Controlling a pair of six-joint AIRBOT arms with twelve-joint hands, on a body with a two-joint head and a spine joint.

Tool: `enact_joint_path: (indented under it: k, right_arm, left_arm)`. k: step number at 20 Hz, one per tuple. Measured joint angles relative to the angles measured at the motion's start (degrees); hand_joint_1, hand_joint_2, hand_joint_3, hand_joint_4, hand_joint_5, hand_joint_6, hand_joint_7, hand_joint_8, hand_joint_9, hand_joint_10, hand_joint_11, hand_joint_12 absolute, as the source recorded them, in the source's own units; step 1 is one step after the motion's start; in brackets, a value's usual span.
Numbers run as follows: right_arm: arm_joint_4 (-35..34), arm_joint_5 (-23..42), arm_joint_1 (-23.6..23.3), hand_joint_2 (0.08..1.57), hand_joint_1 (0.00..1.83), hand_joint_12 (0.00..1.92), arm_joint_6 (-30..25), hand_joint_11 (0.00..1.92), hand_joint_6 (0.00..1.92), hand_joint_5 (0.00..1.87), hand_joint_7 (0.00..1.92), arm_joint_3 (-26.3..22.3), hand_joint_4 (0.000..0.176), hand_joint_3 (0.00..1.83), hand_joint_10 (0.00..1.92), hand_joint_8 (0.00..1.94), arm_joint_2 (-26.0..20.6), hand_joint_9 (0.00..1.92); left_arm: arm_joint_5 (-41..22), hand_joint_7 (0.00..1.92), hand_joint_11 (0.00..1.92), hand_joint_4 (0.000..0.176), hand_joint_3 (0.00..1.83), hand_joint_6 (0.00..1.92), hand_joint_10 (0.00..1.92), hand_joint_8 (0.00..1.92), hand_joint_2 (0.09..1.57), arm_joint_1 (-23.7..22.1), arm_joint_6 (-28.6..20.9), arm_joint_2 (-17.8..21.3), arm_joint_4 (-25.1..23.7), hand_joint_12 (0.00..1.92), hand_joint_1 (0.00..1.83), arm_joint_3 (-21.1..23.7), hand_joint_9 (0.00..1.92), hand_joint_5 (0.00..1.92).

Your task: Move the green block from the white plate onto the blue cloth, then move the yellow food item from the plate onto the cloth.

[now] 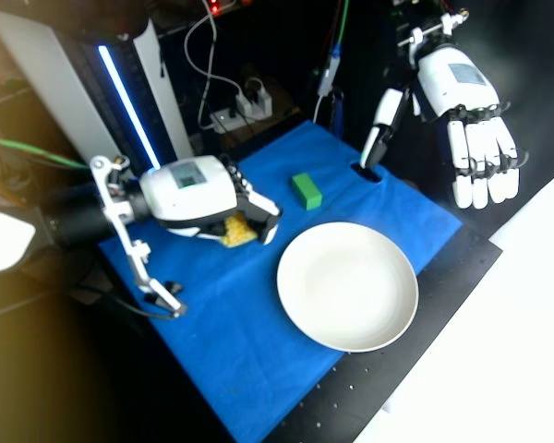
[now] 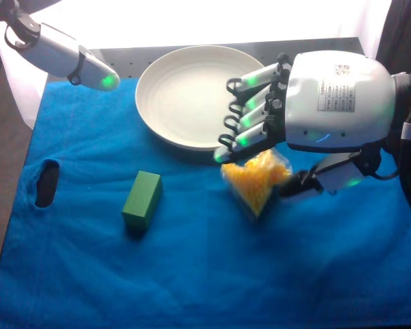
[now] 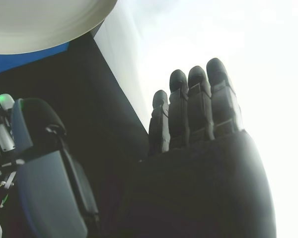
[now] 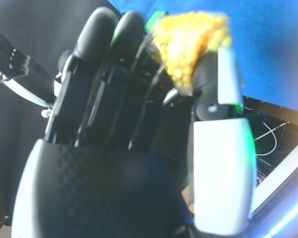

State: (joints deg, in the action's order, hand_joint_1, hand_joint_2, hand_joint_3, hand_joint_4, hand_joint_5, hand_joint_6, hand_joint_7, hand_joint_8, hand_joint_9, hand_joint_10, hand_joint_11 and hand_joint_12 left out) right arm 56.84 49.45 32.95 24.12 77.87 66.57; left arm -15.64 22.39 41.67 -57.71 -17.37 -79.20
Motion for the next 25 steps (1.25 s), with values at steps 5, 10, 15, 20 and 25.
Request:
enact_joint_path:
  k: [5, 10, 15, 20, 25]
  right_arm:
    - [-0.2, 0.0, 0.0, 0.82, 0.71, 1.13, 0.0, 0.12, 0.00, 0.25, 0.42, 0.0, 0.030, 0.00, 0.00, 0.00, 0.0, 0.51]
    - [-11.8, 0.7, 0.0, 0.76, 0.68, 0.80, 0.1, 0.04, 0.00, 0.07, 0.29, -1.4, 0.086, 0.00, 0.00, 0.00, -2.6, 0.34]
    - [-22.3, 5.7, 0.2, 0.74, 0.68, 0.82, 0.2, 0.00, 0.00, 0.08, 0.27, -2.1, 0.099, 0.00, 0.00, 0.00, -4.3, 0.32]
    - [-31.5, 9.5, 0.2, 0.71, 0.74, 0.93, 0.2, 0.00, 0.00, 0.08, 0.29, -2.3, 0.082, 0.00, 0.00, 0.00, -5.4, 0.33]
    - [-38.2, 15.2, 0.2, 0.79, 0.63, 1.09, 0.3, 0.00, 0.00, 0.11, 0.28, -2.2, 0.057, 0.01, 0.00, 0.00, -5.8, 0.34]
  left_arm:
    - [-0.1, 0.23, 0.02, 0.115, 0.00, 0.00, 0.01, 0.01, 0.81, 0.1, 0.0, 0.0, 0.1, 0.26, 0.77, 0.0, 0.15, 0.14]
    - [-6.4, 0.17, 0.00, 0.172, 0.01, 0.00, 0.00, 0.00, 0.81, 4.1, 0.2, 1.7, 4.1, 0.23, 0.68, 2.9, 0.11, 0.06]
    - [-19.8, 0.12, 0.02, 0.151, 0.00, 0.00, 0.01, 0.01, 0.74, 9.4, 0.3, 5.3, 9.6, 0.21, 0.62, 7.4, 0.11, 0.03]
    - [-31.5, 0.09, 0.00, 0.145, 0.01, 0.00, 0.00, 0.00, 0.78, 15.2, 1.5, 8.1, 16.0, 0.14, 0.50, 11.2, 0.07, 0.00]
    - [-38.9, 0.02, 0.00, 0.176, 0.01, 0.01, 0.00, 0.01, 0.85, 15.2, 1.7, 8.7, 16.4, 0.04, 0.50, 12.9, 0.02, 0.02]
